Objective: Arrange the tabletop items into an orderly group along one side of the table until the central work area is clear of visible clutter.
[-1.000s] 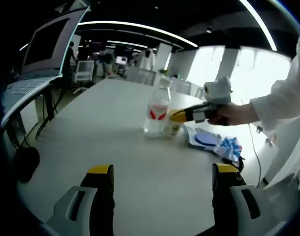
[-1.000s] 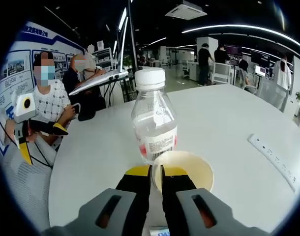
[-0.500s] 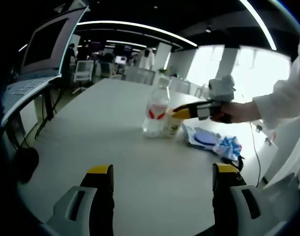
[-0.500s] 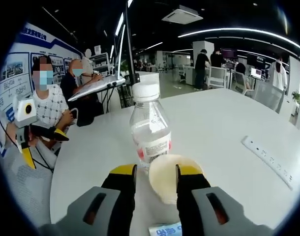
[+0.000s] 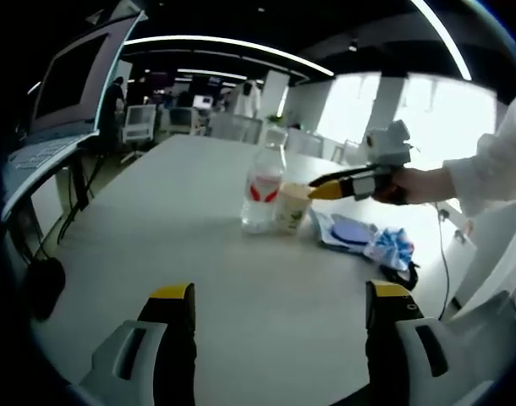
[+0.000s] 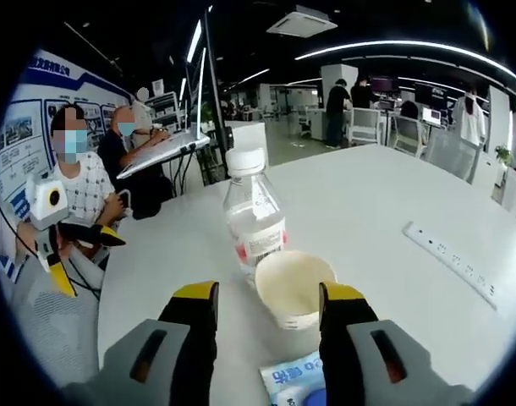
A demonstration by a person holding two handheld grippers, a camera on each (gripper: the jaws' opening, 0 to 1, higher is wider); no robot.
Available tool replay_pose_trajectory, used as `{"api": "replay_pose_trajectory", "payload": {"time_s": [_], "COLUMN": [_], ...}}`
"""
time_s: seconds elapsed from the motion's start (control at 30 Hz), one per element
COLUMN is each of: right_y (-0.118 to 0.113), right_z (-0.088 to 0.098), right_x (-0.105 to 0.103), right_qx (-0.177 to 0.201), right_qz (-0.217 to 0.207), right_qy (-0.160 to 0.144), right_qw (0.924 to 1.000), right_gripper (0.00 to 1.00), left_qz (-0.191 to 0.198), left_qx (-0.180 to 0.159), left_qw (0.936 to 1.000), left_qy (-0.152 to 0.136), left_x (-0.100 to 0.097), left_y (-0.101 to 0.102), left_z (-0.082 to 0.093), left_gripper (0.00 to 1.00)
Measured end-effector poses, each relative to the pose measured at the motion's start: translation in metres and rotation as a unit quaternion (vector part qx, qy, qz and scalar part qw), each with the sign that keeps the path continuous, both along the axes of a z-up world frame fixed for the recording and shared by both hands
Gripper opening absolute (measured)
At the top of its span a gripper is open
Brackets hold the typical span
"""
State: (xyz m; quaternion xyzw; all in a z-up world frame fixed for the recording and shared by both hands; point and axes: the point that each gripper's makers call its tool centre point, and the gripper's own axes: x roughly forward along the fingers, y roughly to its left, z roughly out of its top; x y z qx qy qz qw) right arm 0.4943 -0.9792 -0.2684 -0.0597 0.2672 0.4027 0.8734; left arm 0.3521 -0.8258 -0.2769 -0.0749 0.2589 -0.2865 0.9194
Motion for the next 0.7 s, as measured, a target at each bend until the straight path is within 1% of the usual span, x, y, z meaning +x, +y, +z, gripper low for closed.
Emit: {"api": "replay_pose_trajectory", "payload": {"time_s": [0.13, 0.47, 0.57, 0.7], "right_y": [-0.008, -0.033, -0.038, -0.053], "right_z": [0.006, 0.020, 0.022, 0.022], "right_x": [-0.003, -0.024, -0.030, -0.041], "right_qx": [0.003, 0.008, 0.008, 0.007], "right_qz": [-0.005, -0.024, -0.030, -0.044], "right_qy": [-0.002, -0.007, -0.008, -0.008], "right_qw": [1.0000, 0.9997, 0.9995, 0.9990], "right_gripper": [0.46, 0.46, 0.46, 0.46], "left_qz": [-0.006, -0.021, -0.025, -0.032], "left_qx": [0.005, 0.015, 0.018, 0.023], "left_qw": [1.0000, 0.9997, 0.9995, 0.9992], "left_qy": [0.001, 0.004, 0.007, 0.007], "left_x": [-0.001, -0.003, -0.005, -0.008], "left_y": [-0.004, -0.010, -0.011, -0.013], "left_z": [-0.001, -0.003, -0.005, -0.006], "left_gripper": [0.79, 0.78, 0.78, 0.78]}}
